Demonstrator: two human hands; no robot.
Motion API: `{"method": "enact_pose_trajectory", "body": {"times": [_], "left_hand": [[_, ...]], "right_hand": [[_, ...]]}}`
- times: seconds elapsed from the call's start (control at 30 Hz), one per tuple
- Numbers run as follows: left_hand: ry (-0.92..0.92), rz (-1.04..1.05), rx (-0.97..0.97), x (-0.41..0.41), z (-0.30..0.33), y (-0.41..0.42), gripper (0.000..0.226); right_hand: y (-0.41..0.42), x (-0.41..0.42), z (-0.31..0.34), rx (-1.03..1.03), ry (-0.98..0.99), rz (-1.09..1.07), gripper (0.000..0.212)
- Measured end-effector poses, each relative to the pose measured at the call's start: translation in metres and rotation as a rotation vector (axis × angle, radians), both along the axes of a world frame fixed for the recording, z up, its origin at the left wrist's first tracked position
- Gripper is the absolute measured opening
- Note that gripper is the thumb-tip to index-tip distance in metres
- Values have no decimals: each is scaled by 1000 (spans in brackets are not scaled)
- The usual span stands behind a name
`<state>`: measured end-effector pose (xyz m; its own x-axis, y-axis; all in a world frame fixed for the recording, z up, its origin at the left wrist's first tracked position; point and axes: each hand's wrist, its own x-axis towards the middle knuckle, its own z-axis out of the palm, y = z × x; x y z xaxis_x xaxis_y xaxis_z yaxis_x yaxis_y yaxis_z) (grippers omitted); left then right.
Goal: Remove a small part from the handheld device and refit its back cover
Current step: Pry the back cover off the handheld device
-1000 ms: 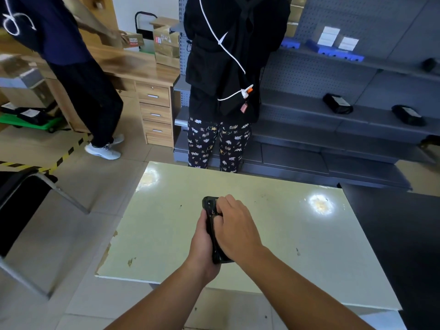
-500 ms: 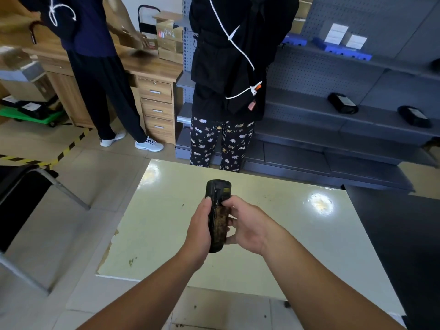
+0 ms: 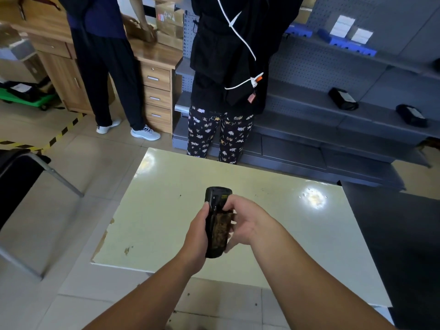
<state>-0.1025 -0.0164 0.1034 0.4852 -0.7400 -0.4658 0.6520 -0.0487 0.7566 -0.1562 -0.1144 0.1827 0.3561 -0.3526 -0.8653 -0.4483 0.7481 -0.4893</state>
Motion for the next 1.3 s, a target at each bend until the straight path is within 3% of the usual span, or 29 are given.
{"method": "enact_pose_trajectory", "body": {"times": [0.13, 0.33, 0.47, 0.57, 0.63, 0.8, 1.0, 1.17, 1.3], "left_hand": [[62, -28, -25, -2, -7, 3, 56], [203, 3, -62, -7, -13, 4, 56], [305, 15, -89, -2, -14, 4, 57], [359, 14, -120, 2, -15, 2, 61], [381, 17, -138, 1, -16, 1, 60], [450, 64, -177, -1, -23, -3, 69], [384, 3, -164, -9, -27, -6, 59], [385, 0, -167, -7, -33, -7, 64], [406, 5, -185, 5, -42, -5, 67]], "right_hand": [[8, -3, 0, -165, 19, 2, 17], [21, 9, -10, -661, 190, -9, 15], [35, -4, -13, -890, 139, 146, 10], [51, -18, -17, -1121, 168, 368, 38], [56, -22, -18, -1202, 191, 403, 50], [62, -26, -15, -1345, 120, 261, 53], [71, -30, -22, -1575, 81, 224, 59], [10, -16, -8, -1449, 77, 66, 52], [-45, -8, -32, -1359, 299, 270, 53]]}}
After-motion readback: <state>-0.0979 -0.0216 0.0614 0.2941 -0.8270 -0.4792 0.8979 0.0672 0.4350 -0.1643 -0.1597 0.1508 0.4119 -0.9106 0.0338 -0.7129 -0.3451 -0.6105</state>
